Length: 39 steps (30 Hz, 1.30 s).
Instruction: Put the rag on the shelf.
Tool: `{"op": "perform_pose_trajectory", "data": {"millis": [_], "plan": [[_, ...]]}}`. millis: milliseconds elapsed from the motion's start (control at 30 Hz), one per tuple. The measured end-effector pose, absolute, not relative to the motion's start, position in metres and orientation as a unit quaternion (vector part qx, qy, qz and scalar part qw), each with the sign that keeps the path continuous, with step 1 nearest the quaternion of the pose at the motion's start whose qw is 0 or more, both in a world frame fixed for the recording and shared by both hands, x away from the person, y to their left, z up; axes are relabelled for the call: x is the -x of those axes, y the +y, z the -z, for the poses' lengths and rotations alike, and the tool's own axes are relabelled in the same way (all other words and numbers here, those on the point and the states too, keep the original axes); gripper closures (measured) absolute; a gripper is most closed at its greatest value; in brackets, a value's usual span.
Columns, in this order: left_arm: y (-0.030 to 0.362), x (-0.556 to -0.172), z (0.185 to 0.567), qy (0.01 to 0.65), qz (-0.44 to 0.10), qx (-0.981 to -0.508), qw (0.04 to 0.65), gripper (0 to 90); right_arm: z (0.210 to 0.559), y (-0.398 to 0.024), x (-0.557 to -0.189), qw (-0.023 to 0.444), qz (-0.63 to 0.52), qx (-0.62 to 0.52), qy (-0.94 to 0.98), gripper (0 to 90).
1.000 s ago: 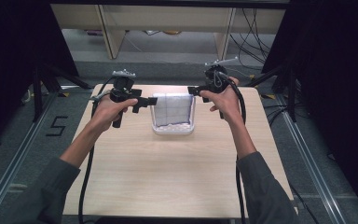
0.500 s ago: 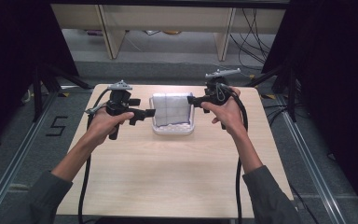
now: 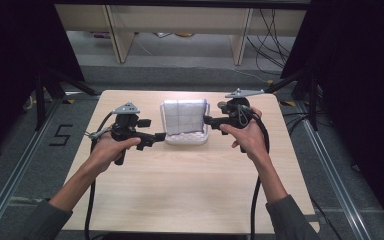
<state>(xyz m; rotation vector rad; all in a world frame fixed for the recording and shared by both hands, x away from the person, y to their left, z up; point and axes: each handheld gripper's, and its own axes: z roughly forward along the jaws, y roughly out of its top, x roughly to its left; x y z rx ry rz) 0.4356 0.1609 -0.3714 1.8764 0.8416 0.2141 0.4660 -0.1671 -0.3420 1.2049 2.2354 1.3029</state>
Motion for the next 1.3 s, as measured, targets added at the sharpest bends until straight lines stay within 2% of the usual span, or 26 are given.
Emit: {"op": "perform_pose_trajectory", "data": {"millis": [567,1300], "plan": [[0.169,-0.405,0.398,0.333,-0.091,-0.795,0.499,14.9,0.365,-0.172,-0.436,0.159,-0.450,-0.384,0.790,21.0],[0.169,-0.368,0.426,0.307,-0.076,-0.814,0.487,14.9,0.407,-0.181,-0.396,0.127,-0.444,-0.395,0.794,21.1]]}}
